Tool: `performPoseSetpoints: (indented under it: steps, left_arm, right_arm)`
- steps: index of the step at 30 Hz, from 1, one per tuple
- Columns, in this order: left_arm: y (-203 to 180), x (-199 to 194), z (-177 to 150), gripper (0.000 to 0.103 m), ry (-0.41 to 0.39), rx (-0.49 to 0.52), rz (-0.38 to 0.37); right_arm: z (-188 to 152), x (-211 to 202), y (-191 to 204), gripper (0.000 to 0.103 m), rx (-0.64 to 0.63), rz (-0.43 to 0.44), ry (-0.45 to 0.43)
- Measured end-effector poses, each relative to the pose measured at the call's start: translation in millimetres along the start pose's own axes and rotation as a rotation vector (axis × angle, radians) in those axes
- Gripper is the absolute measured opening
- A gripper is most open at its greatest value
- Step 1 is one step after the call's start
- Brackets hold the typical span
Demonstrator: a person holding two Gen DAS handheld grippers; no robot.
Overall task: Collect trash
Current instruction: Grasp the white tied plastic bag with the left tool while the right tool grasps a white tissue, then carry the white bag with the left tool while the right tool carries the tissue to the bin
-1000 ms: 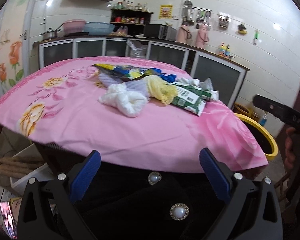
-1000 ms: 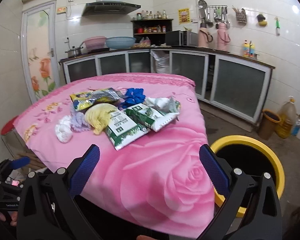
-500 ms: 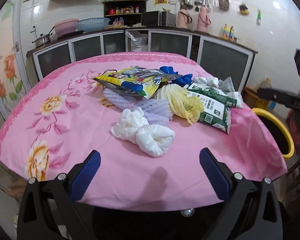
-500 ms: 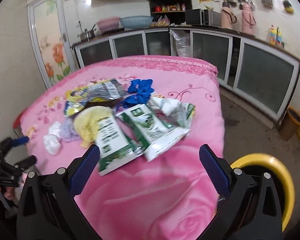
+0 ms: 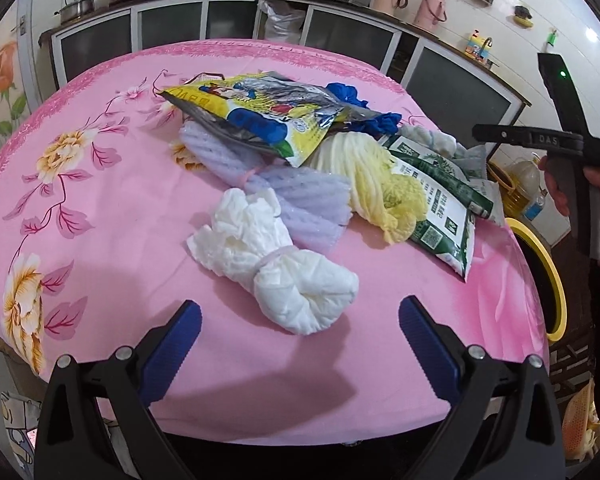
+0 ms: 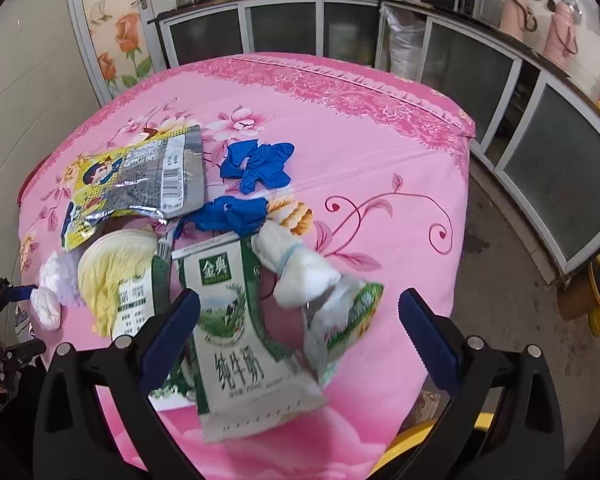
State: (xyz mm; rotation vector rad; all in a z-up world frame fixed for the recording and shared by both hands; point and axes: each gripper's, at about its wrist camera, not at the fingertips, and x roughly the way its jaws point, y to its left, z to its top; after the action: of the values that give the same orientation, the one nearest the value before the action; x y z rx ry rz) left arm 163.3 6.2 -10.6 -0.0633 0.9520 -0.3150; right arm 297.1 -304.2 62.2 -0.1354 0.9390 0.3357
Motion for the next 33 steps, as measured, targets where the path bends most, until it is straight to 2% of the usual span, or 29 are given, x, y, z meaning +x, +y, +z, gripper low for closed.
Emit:
performPoseSetpoints:
  steps: [3, 9, 13, 15, 19, 20, 22, 24, 26, 27, 28, 29, 30, 31, 33]
  left_arm:
    - [-0.6, 2.2, 2.5, 0.095, 0.009, -0.004, -0.006]
    - [5.9, 10.1, 8.2, 0.095, 0.033, -0.027, -0.001]
    - [9.4, 18.1, 12.2, 0.095, 0.052, -0.044, -0.019]
    - [10.2, 20.0, 15.4, 0.095, 0.056, -0.051, -0.026]
    - [9.5, 24.3, 19.7, 0.095, 0.056, -0.051, -0.037]
    - [9.3, 26.5, 20.2, 0.093, 0.057, -0.049, -0.029]
    - [10.1, 32.3, 20.8, 0.079, 0.064, -0.049, 0.000]
    - [11.4, 36.3, 20.6, 0.070, 0.063, -0.058, 0.028]
    - [6.3, 39.2, 19.7, 0.068, 0.053, -0.033, 0.057]
    - [4.3, 39.2, 19.2, 0.060, 0.044, -0.020, 0.072]
    - [2.7, 39.2, 19.1, 0.057, 0.035, -0.015, 0.084]
    - [2.9, 39.1, 19.7, 0.055, 0.031, -0.021, 0.080]
    - [4.8, 38.2, 20.4, 0.051, 0.028, -0.030, 0.074]
    - [8.9, 36.2, 21.5, 0.049, 0.026, -0.054, 0.056]
    - [17.3, 32.6, 23.8, 0.047, 0.024, -0.098, 0.016]
  right_arm:
    - [14.0, 9.8, -1.9, 0.095, -0.002, 0.066, 0.045]
    - [28.4, 41.0, 1.5, 0.095, -0.011, 0.117, 0.160]
    - [34.2, 55.4, 4.6, 0.093, -0.020, 0.123, 0.200]
    - [36.3, 61.3, 5.8, 0.082, -0.025, 0.112, 0.219]
    - [37.7, 73.6, 8.0, 0.082, -0.045, 0.108, 0.261]
    - [38.1, 77.1, 7.4, 0.080, -0.043, 0.109, 0.271]
    - [39.6, 83.9, 6.3, 0.072, -0.042, 0.102, 0.288]
    - [40.4, 90.7, 5.2, 0.068, -0.042, 0.088, 0.305]
    - [41.5, 95.7, 4.9, 0.067, -0.038, 0.091, 0.320]
    - [42.3, 95.9, 5.1, 0.063, -0.038, 0.095, 0.318]
    - [43.2, 95.5, 5.3, 0.060, -0.037, 0.099, 0.314]
    - [44.6, 94.3, 5.5, 0.054, -0.033, 0.096, 0.308]
    - [46.1, 92.8, 4.9, 0.041, -0.025, 0.089, 0.303]
    - [47.4, 91.2, 2.9, 0.036, -0.014, 0.070, 0.299]
    - [48.8, 86.6, -1.3, 0.034, 0.013, 0.101, 0.291]
